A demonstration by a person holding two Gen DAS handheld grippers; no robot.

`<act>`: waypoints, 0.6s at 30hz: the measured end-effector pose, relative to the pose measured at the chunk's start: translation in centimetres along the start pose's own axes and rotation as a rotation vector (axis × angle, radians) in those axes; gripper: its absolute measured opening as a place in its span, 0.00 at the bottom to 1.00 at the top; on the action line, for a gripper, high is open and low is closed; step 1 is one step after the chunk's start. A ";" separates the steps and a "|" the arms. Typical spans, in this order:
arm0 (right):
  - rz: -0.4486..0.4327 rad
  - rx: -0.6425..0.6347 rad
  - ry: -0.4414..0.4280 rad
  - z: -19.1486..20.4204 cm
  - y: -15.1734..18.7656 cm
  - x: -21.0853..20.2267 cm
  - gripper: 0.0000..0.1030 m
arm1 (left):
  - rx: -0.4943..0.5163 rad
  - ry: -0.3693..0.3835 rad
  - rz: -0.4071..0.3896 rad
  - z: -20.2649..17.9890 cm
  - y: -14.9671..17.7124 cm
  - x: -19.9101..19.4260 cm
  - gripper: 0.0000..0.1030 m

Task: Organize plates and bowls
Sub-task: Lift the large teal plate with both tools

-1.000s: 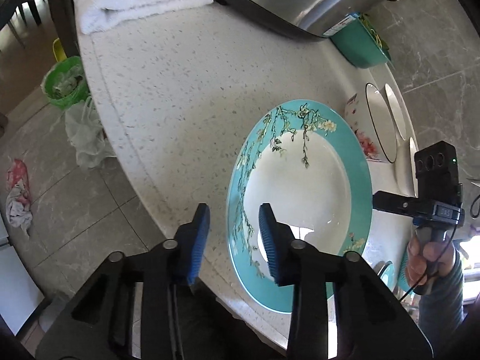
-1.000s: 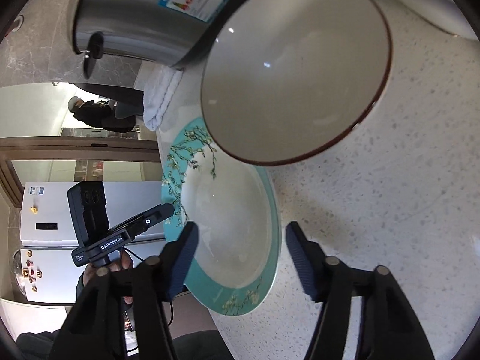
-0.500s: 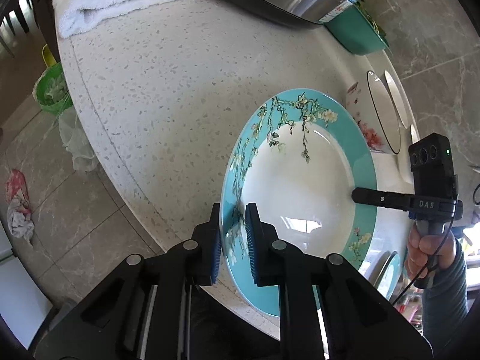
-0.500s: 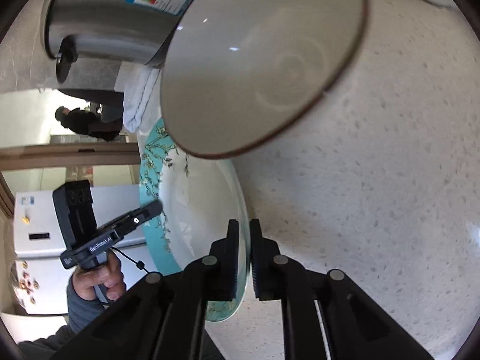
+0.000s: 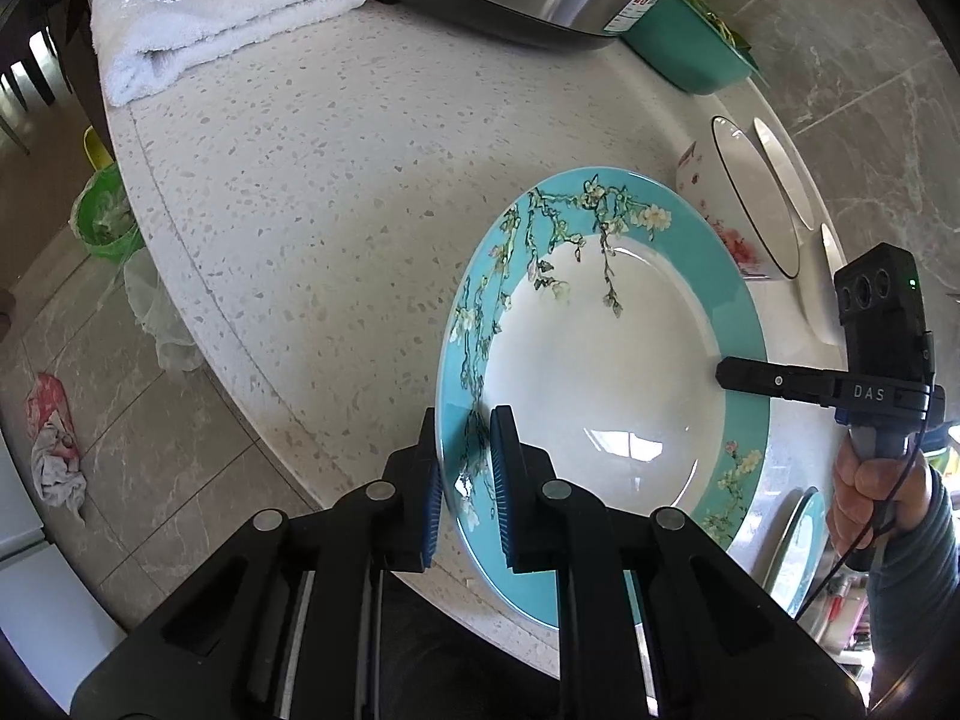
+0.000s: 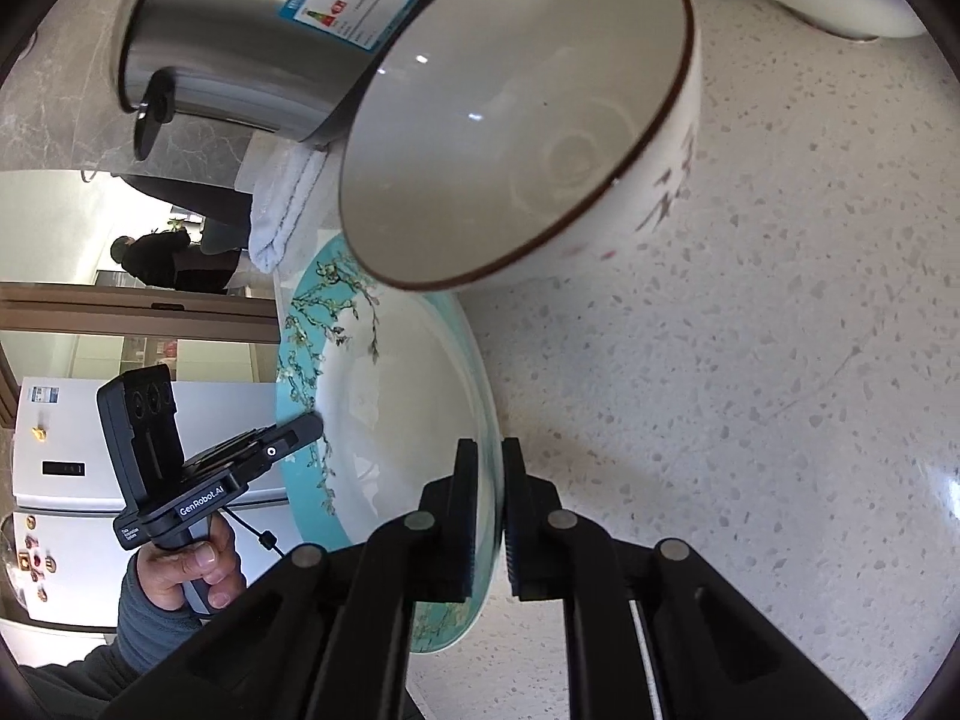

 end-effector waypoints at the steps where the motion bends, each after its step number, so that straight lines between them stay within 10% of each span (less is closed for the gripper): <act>1: 0.002 -0.003 0.000 0.0 0.0 0.0 0.11 | -0.004 0.002 -0.003 0.1 0.1 0.0 0.12; 18: -0.045 0.034 -0.007 0.7 2.1 -3.3 0.11 | 0.037 0.024 -0.002 -4.5 3.2 -3.2 0.12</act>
Point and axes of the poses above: each gripper's, at about its wrist camera, not at the fingertips, and x roughly the way its jaws point, z to its left, y to its underside, the point moved 5 cm from there along x, roughly the way its jaws point, and after that the axes turned 2 degrees about -x, right-handed, at the moved point
